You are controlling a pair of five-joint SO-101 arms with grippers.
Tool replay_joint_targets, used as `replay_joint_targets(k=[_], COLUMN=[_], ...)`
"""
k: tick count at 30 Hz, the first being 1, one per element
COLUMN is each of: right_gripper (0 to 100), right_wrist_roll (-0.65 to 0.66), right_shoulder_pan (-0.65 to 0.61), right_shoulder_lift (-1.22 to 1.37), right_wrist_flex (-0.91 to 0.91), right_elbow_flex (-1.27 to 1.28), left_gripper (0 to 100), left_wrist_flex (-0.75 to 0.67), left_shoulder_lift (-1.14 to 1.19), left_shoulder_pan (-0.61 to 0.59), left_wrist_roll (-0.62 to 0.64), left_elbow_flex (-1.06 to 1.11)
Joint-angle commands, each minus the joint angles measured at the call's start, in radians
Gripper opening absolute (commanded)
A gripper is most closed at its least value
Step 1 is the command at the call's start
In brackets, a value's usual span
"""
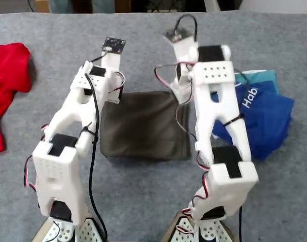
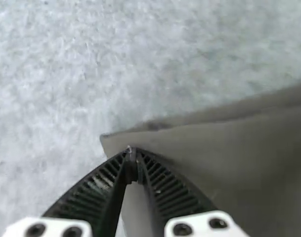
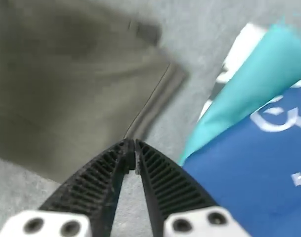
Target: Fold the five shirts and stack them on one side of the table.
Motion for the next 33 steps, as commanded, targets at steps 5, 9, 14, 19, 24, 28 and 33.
replay_joint_targets(k=[5, 9, 14, 19, 24, 28, 33], right_gripper=[1.5, 1.5, 1.5, 1.5, 1.5, 1.5, 1.5], right_wrist_roll=[0.002, 0.002, 0.002, 0.002, 0.002, 0.002, 0.0], right_shoulder_pan=[-0.031, -0.029, -0.026, -0.028, -0.026, -0.034, -0.078], right_shoulder_lift=[-0.074, -0.068, -0.067, -0.084, -0.197, -0.321, -0.44], right_wrist_flex=[-0.233, -0.354, -0.439, -0.42, -0.302, -0.212, -0.044], right_elbow_flex=[0.45, 0.578, 0.639, 0.628, 0.533, 0.516, 0.567], left_gripper=[3, 3, 3, 3, 3, 3, 3], left_wrist_flex=[-0.009, 0.118, 0.275, 0.39, 0.482, 0.594, 0.766], left_shoulder_lift=[0.181, 0.293, 0.427, 0.542, 0.608, 0.612, 0.624], left_shoulder_pan=[-0.101, -0.097, -0.104, -0.108, -0.108, -0.104, -0.128], left_wrist_roll=[-0.008, -0.008, 0.021, 0.055, 0.054, 0.054, 0.012], left_elbow_flex=[-0.202, -0.378, -0.621, -0.816, -0.99, -1.178, -1.438])
